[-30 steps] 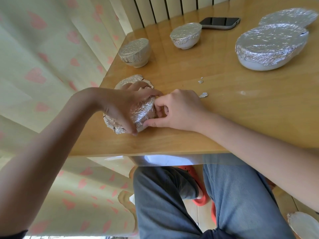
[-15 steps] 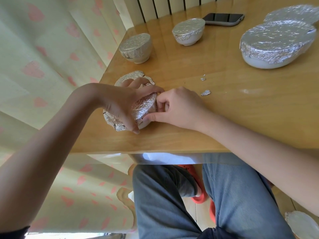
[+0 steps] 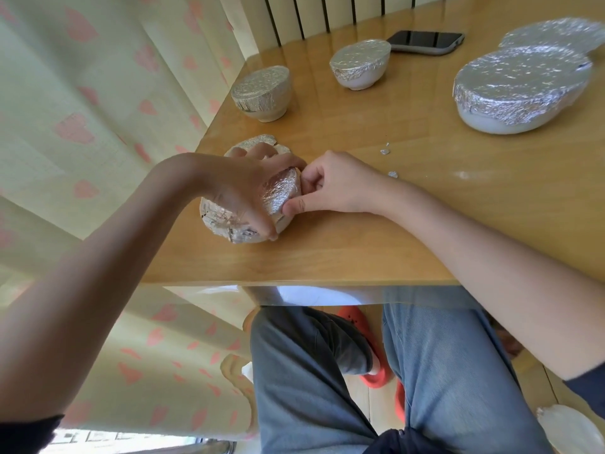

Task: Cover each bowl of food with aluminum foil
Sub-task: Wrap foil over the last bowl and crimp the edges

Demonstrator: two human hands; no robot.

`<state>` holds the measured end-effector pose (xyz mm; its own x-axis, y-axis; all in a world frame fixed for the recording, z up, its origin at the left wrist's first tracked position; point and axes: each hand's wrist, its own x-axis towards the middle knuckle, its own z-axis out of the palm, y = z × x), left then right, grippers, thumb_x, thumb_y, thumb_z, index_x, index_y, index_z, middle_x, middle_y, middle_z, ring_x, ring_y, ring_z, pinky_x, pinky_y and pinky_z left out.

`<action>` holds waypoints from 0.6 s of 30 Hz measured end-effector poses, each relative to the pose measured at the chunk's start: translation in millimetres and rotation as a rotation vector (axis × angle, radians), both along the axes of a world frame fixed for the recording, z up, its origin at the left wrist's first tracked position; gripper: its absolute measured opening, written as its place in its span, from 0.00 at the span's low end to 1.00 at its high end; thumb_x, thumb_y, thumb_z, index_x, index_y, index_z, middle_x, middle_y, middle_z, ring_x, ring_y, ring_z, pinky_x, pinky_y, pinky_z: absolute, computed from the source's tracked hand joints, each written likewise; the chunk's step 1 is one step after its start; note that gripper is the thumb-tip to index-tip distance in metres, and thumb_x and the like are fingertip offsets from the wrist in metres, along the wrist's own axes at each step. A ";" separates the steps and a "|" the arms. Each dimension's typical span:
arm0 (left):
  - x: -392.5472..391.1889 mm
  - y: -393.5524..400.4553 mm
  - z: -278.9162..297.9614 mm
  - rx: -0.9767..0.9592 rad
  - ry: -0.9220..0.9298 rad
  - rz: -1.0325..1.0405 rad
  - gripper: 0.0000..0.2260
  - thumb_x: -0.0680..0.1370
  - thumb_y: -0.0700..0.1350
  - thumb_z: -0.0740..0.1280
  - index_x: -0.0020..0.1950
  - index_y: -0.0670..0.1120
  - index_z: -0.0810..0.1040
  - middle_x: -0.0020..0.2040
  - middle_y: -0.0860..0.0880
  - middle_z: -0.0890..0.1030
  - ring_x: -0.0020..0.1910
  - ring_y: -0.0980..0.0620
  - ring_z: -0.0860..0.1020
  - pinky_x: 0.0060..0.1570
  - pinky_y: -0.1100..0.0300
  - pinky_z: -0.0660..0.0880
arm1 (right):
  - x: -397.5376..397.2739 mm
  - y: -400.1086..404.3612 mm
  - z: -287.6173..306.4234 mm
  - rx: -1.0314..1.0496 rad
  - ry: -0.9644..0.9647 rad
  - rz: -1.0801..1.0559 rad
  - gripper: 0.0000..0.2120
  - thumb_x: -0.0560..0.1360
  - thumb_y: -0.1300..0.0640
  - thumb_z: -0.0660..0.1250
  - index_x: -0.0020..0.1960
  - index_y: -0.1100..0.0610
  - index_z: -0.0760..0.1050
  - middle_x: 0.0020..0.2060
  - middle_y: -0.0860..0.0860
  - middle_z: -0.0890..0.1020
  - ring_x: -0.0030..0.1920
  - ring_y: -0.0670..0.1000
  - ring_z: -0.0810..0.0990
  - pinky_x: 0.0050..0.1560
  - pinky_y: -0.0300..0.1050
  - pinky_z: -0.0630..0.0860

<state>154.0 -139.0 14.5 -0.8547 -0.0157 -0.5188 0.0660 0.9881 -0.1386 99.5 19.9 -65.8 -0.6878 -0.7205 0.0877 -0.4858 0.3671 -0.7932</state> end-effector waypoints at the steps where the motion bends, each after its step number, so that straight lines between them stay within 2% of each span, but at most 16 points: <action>1: 0.2 2.6 -1.8 0.004 0.022 0.031 0.50 0.56 0.65 0.72 0.71 0.70 0.46 0.71 0.56 0.56 0.71 0.43 0.58 0.63 0.44 0.66 | 0.7 6.3 -0.8 -0.006 0.021 -0.003 0.25 0.58 0.33 0.73 0.30 0.53 0.71 0.18 0.42 0.69 0.23 0.43 0.64 0.30 0.42 0.61; 3: 1.8 9.3 -6.3 0.017 0.073 0.094 0.51 0.58 0.68 0.72 0.74 0.69 0.45 0.73 0.52 0.57 0.71 0.38 0.62 0.64 0.44 0.65 | 2.0 20.2 -2.2 -0.028 0.041 -0.010 0.25 0.56 0.33 0.73 0.32 0.52 0.70 0.19 0.42 0.68 0.23 0.43 0.64 0.31 0.41 0.61; 4: 2.6 12.1 -7.2 0.027 0.081 0.126 0.54 0.59 0.69 0.73 0.75 0.69 0.42 0.76 0.51 0.52 0.73 0.37 0.60 0.67 0.43 0.63 | 3.1 26.1 -2.9 -0.052 0.034 -0.011 0.25 0.55 0.32 0.73 0.32 0.52 0.71 0.21 0.42 0.69 0.24 0.42 0.64 0.31 0.41 0.62; 5: 4.4 14.5 -6.0 0.049 0.072 0.159 0.57 0.59 0.71 0.74 0.74 0.69 0.37 0.79 0.50 0.45 0.76 0.38 0.55 0.70 0.42 0.59 | 4.6 30.5 -3.3 -0.072 0.027 -0.010 0.24 0.55 0.32 0.73 0.33 0.51 0.71 0.22 0.43 0.69 0.25 0.43 0.65 0.32 0.41 0.63; 7: 9.1 15.2 2.3 0.083 0.027 0.188 0.62 0.54 0.72 0.73 0.71 0.70 0.29 0.78 0.50 0.32 0.78 0.42 0.43 0.73 0.40 0.50 | 9.5 33.8 -3.3 -0.063 0.049 -0.001 0.23 0.57 0.33 0.74 0.34 0.51 0.72 0.22 0.43 0.71 0.26 0.44 0.66 0.32 0.42 0.65; 9: 10.5 8.2 11.3 0.055 -0.002 0.128 0.64 0.49 0.72 0.73 0.66 0.73 0.25 0.77 0.53 0.30 0.76 0.44 0.34 0.72 0.36 0.44 | 15.7 30.6 -2.3 -0.026 0.112 -0.009 0.23 0.58 0.33 0.73 0.36 0.50 0.72 0.22 0.42 0.72 0.25 0.42 0.67 0.32 0.42 0.67; 11: 10.0 1.6 12.9 0.030 -0.034 0.038 0.66 0.47 0.70 0.75 0.65 0.74 0.25 0.77 0.56 0.30 0.75 0.47 0.30 0.73 0.36 0.42 | 18.7 24.8 -1.4 -0.017 0.158 -0.031 0.24 0.58 0.31 0.72 0.36 0.50 0.72 0.23 0.42 0.72 0.26 0.41 0.69 0.32 0.42 0.67; 12: 9.5 -0.1 10.7 0.037 -0.054 0.006 0.66 0.49 0.69 0.77 0.67 0.74 0.27 0.77 0.57 0.32 0.76 0.47 0.31 0.74 0.37 0.44 | 18.7 21.6 -0.7 -0.020 0.169 -0.036 0.24 0.58 0.31 0.71 0.37 0.50 0.72 0.23 0.42 0.73 0.26 0.41 0.70 0.32 0.42 0.67; 14: 9.2 -1.0 3.9 0.062 -0.071 -0.036 0.64 0.53 0.66 0.80 0.70 0.74 0.33 0.78 0.59 0.40 0.78 0.47 0.40 0.74 0.40 0.52 | 15.7 16.5 0.2 -0.053 0.155 -0.022 0.24 0.57 0.31 0.72 0.35 0.50 0.72 0.24 0.42 0.74 0.27 0.42 0.70 0.34 0.45 0.70; 16: 9.5 -1.6 -0.3 0.087 -0.042 -0.061 0.57 0.55 0.64 0.77 0.69 0.75 0.38 0.75 0.62 0.48 0.77 0.49 0.48 0.72 0.42 0.59 | 10.2 13.1 0.0 -0.098 0.131 -0.019 0.22 0.57 0.32 0.73 0.32 0.50 0.72 0.25 0.42 0.74 0.28 0.43 0.70 0.35 0.47 0.71; 18: 9.9 -3.1 -2.0 0.100 -0.008 -0.068 0.54 0.57 0.62 0.76 0.70 0.74 0.41 0.73 0.62 0.49 0.76 0.49 0.49 0.71 0.42 0.59 | 3.9 10.2 1.9 -0.114 0.134 -0.024 0.22 0.55 0.34 0.75 0.29 0.51 0.73 0.23 0.43 0.72 0.28 0.44 0.68 0.33 0.45 0.69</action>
<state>164.0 -142.0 12.5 -0.8479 0.0940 -0.5217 0.1337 0.9903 -0.0387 103.3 30.1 -63.9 -0.6815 -0.6843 0.2595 -0.5818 0.2915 -0.7593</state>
